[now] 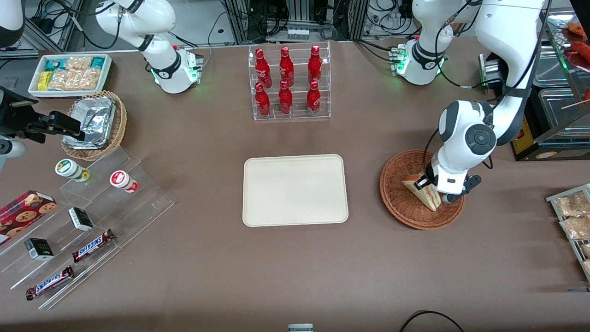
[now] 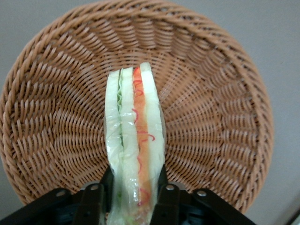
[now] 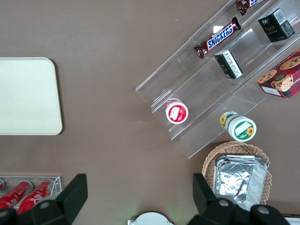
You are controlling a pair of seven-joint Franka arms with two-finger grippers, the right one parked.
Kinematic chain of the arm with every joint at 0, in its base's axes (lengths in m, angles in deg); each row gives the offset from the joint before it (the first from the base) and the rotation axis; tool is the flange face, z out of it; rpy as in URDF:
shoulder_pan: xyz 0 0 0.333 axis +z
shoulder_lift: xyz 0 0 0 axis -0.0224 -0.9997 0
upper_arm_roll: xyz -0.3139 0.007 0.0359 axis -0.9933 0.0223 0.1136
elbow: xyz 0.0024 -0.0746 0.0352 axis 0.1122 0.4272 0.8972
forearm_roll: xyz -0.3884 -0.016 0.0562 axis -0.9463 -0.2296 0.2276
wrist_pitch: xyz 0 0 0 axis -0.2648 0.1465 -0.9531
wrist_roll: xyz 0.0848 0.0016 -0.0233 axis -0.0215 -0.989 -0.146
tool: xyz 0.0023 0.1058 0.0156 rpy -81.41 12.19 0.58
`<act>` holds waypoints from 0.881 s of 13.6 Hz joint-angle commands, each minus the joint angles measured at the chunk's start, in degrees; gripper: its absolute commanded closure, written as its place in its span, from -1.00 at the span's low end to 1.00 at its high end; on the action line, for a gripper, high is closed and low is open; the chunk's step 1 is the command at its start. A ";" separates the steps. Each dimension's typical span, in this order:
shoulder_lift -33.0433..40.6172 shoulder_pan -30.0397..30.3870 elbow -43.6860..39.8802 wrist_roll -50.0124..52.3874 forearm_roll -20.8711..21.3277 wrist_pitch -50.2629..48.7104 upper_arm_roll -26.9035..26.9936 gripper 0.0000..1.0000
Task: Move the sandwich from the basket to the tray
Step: 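Close the left gripper on the wrapped sandwich and lift it, then carry the sandwich with the left gripper over to the cream tray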
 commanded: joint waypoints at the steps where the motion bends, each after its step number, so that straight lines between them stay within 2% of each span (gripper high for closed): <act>1: 3.35 -0.30 -6.00 0.38 0.48 -9.83 0.11 1.00; 4: 3.80 -1.61 -21.18 0.11 0.65 -26.88 -0.59 1.00; 6: 1.96 -5.03 -31.12 0.20 0.48 -33.41 -0.77 1.00; 12: -6.11 -19.52 -42.49 0.99 0.13 -35.28 -0.77 1.00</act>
